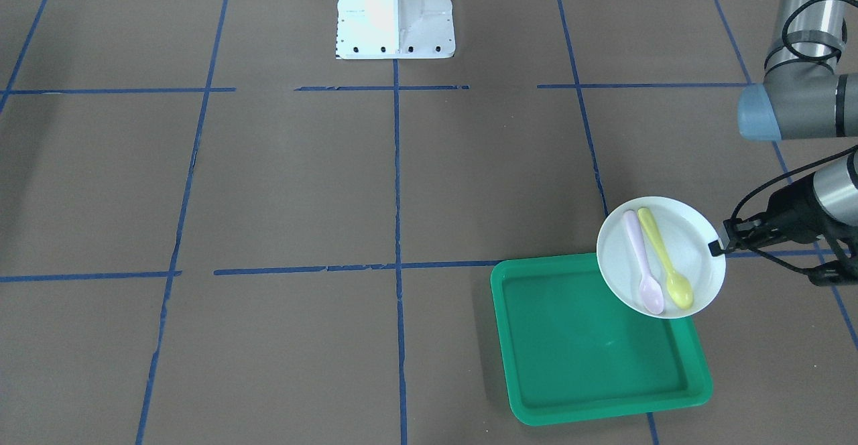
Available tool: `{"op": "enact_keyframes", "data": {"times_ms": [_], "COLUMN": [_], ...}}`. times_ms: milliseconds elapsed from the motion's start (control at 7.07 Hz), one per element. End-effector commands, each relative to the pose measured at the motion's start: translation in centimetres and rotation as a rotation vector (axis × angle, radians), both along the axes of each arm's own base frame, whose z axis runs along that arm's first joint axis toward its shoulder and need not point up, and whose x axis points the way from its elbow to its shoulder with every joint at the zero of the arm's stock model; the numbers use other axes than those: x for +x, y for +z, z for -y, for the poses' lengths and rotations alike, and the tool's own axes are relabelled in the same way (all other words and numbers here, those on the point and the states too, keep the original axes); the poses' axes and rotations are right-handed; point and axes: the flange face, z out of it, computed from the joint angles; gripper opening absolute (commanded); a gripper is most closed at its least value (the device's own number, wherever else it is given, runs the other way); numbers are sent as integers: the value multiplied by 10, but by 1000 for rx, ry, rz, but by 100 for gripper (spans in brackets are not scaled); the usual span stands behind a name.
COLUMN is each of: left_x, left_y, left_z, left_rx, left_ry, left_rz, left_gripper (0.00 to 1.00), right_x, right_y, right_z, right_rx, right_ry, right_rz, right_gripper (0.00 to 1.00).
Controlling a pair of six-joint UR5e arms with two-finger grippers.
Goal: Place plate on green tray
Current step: 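Lower the plate into the green tray and open the left gripper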
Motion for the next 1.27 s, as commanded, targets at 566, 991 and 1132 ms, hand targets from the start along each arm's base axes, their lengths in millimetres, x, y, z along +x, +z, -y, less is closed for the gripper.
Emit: {"op": "enact_keyframes", "data": {"times_ms": [566, 991, 1132], "left_x": [78, 120, 119], "left_y": [6, 9, 12], "left_z": [0, -16, -18], "left_rx": [-53, -69, -71], "left_ry": [-144, -207, -206], "left_rz": [-95, -106, -103], "left_gripper": [0, 0, 0], "right_x": [0, 0, 0], "right_y": [0, 0, 0], "right_z": [0, 0, 0], "right_rx": [1, -1, -1], "right_ry": [0, 0, 0], "right_rz": [0, 0, 0], "right_gripper": [100, 100, 100]}}
